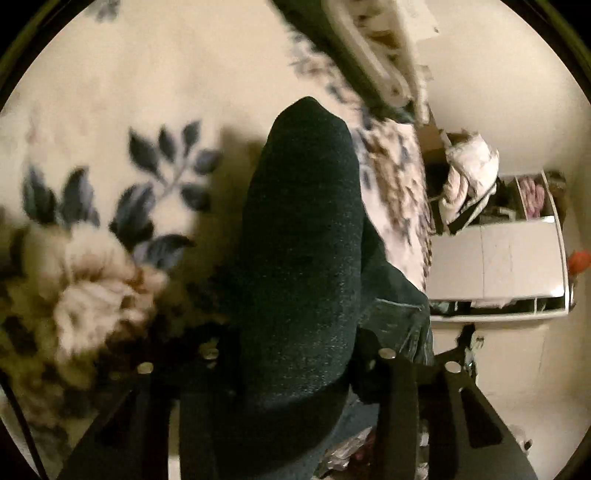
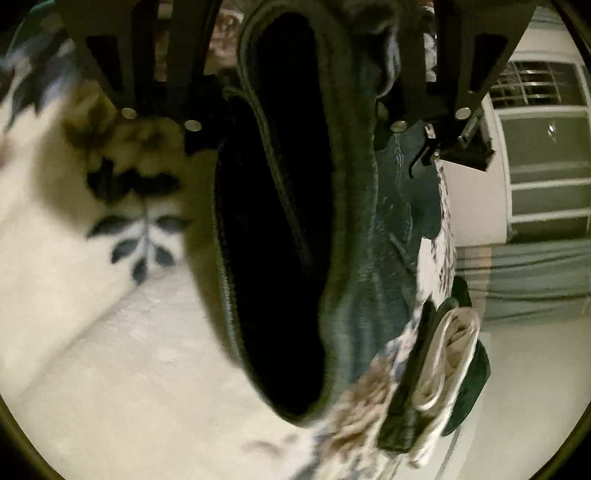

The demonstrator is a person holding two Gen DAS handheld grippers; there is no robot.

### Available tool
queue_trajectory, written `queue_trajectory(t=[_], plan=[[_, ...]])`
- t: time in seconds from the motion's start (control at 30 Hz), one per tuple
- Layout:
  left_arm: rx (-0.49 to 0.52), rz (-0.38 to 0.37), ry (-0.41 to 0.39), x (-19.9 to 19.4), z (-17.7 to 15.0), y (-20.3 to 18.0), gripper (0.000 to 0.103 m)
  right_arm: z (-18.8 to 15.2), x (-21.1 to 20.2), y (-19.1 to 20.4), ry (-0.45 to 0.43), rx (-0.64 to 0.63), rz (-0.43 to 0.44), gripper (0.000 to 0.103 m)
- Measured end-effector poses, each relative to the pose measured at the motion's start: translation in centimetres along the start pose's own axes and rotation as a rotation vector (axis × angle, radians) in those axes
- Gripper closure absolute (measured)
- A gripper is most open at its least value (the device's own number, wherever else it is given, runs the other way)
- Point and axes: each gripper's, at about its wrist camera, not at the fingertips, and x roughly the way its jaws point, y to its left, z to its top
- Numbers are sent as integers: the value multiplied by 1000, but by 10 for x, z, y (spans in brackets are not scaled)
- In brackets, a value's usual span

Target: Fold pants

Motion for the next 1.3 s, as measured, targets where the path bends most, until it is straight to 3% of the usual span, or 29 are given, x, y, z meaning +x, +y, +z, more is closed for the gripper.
queue_trajectory(t=[0.17, 0.3, 0.43, 0.53, 0.67, 0.73, 0.83, 1.07, 1.13, 1.17, 1.2, 1.23, 1.3], plan=[[50, -18, 11, -28, 6, -30, 69, -13, -20, 27, -38, 16, 10, 51], [89, -36, 13, -58, 21, -56, 69, -16, -32, 74, -58, 23, 17, 51], [117, -50, 18, -87, 54, -83, 68, -22, -63, 122, -105, 17, 27, 51], [162, -38, -5, -104, 88, -109, 68, -3, -76, 162, -133, -8, 48, 51], [172, -31, -49, -114, 148, -141, 69, 60, -77, 222, -164, -54, 89, 51], [175, -27, -79, -112, 184, -155, 68, 92, -85, 231, -175, -71, 115, 51], [163, -10, -113, -102, 239, -167, 68, 167, -66, 268, -173, -106, 145, 51], [161, 37, -162, -50, 364, -176, 68, 319, -1, 314, -138, -120, 156, 51], [170, 73, -164, -29, 394, -170, 63, 352, 19, 323, -135, -147, 134, 49], [163, 112, -153, -14, 407, -161, 58, 372, 37, 320, -113, -144, 113, 38], [143, 165, -122, 2, 417, -149, 45, 383, 49, 314, -96, -128, 72, 32], [107, 239, -80, 19, 427, -133, 44, 392, 60, 307, -80, -106, 15, 28], [101, 307, -49, 34, 427, -112, 43, 404, 80, 291, -42, -68, -48, 28]])
